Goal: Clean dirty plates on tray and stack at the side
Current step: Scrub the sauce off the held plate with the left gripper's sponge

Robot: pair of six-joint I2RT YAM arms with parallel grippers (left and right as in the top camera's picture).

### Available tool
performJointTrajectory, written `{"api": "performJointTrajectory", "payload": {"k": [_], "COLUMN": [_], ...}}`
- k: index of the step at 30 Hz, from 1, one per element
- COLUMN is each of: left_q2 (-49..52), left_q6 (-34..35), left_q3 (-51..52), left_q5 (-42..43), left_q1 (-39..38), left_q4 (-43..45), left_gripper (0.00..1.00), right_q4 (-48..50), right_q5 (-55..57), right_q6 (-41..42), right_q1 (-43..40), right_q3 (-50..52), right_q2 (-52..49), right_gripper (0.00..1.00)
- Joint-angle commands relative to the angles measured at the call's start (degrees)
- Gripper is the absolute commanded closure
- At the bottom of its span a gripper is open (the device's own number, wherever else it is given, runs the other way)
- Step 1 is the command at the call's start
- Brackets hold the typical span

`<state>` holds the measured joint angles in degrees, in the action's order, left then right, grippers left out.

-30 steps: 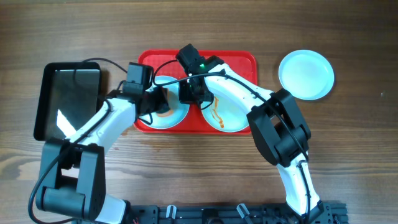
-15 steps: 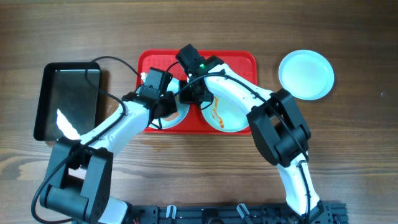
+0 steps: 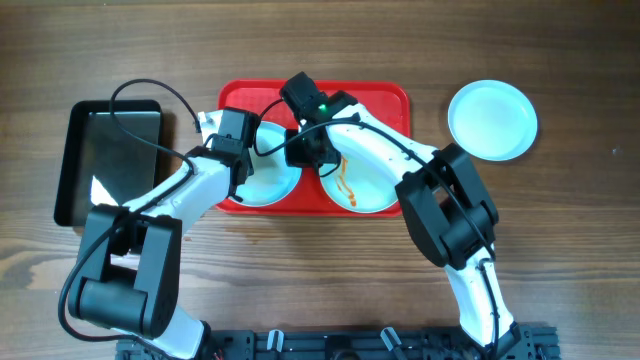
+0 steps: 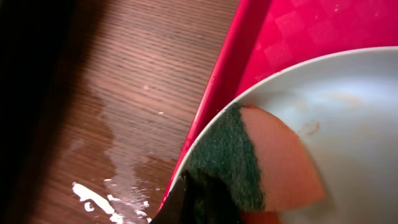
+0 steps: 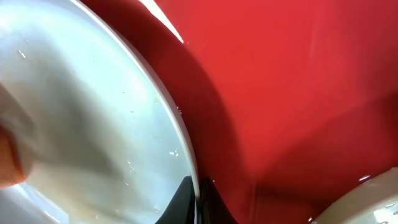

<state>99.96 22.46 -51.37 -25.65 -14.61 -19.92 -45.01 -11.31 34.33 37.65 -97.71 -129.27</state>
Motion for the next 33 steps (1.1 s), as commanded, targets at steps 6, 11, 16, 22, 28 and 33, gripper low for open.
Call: {"api": "performJointTrajectory", "payload": {"k": [6, 11, 16, 22, 28, 33], "left_q2": [-9.94, -13.09, -8.17, -0.90, 1.05, 1.05], "left_q6": [-1.03, 4.20, 5.03, 5.03, 4.79, 4.79], "left_q3": [-0.79, -0.70, -0.70, -0.70, -0.70, -0.70], "left_q5": [5.90, 19.69, 19.69, 21.29, 7.80, 0.17], "left_q1": [-5.22, -6.54, -6.49, -6.49, -5.29, -0.68], "left_q4": [-3.15, -2.16, -1.60, 1.66, -3.10, -8.31], "left_gripper": [0.96, 0.96, 0.96, 0.96, 0.96, 0.96], "right_q4": [-0.79, -1.07, -1.07, -1.07, -1.14, -1.14], "right_q5": [3.26, 3.63, 3.63, 3.63, 3.85, 3.82], "right_q6": [1.92, 2.10, 2.12, 2.12, 2.08, 2.10], "right_q1": [0.44, 0.44, 0.44, 0.44, 0.44, 0.44], "right_q3": [0.70, 0.70, 0.70, 0.70, 0.70, 0.70], "right_q2": [-0.63, -0.63, -0.63, -0.63, -0.63, -0.63], "right_gripper": [0.96, 0.96, 0.96, 0.96, 0.96, 0.95]}}
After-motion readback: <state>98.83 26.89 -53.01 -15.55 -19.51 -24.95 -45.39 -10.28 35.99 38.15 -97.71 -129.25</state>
